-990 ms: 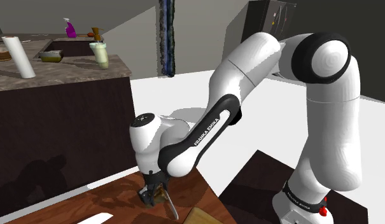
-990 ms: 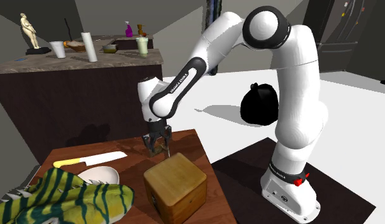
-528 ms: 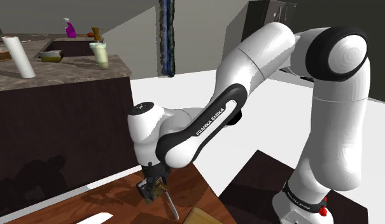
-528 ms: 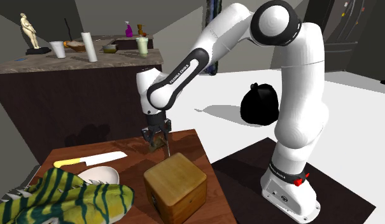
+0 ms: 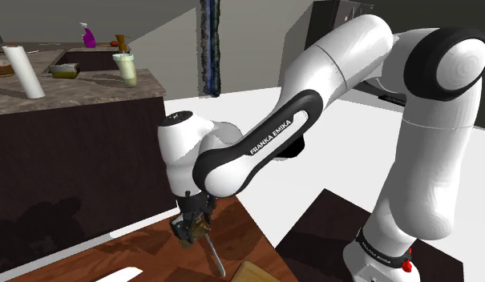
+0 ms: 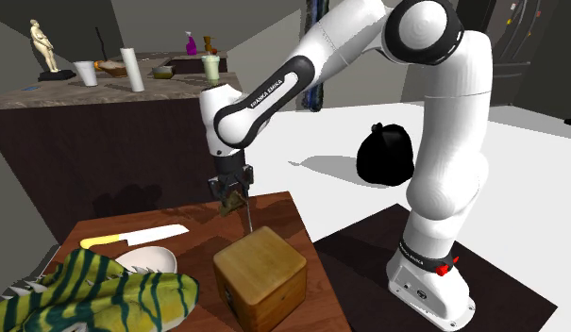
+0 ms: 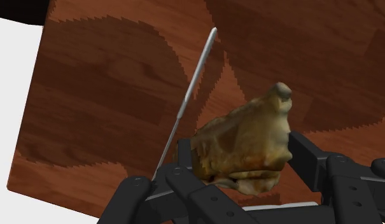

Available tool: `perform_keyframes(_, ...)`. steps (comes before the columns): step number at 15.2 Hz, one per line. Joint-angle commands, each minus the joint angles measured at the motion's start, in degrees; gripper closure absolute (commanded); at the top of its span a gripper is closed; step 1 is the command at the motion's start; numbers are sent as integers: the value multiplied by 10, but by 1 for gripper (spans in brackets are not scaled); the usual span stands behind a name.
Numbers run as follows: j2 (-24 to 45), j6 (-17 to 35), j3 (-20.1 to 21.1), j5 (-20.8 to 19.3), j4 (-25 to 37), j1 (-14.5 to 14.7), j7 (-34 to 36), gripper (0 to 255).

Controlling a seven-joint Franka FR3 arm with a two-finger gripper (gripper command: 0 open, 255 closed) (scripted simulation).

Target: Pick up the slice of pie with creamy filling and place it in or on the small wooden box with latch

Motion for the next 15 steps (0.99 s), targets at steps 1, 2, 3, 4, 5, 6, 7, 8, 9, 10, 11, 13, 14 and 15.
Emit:
perform_keyframes(1,-10,-14,2,7,6,-2,-5,255)
perform_keyframes(2,-15,-21,3,11,9,-3,-7,255)
perform_keyframes(3,-20,-28,4,14,12,-4,-9,255)
perform_keyframes(4,-24,-35,5,17,15,-5,-11,255)
perform_keyframes(5,-29,-42,6,20,18,-6,-13,255)
perform_keyframes(6,-33,-49,7,23,21,-7,-15,255)
perform_keyframes(7,-38,-56,8,26,24,-8,-17,255)
perform_keyframes(8,-42,-63,8,29,28,-8,-18,255)
perform_keyframes(9,-46,-70,9,32,31,-9,-20,255)
perform_keyframes(10,-50,-77,9,35,35,-10,-22,255)
perform_keyframes(11,-54,-84,10,37,39,-10,-23,255)
perform_keyframes(13,-62,-98,10,42,47,-11,-26,255)
perform_keyframes(14,-65,-105,11,44,51,-12,-28,255)
perform_keyframes(15,-69,-112,11,47,56,-12,-29,255)
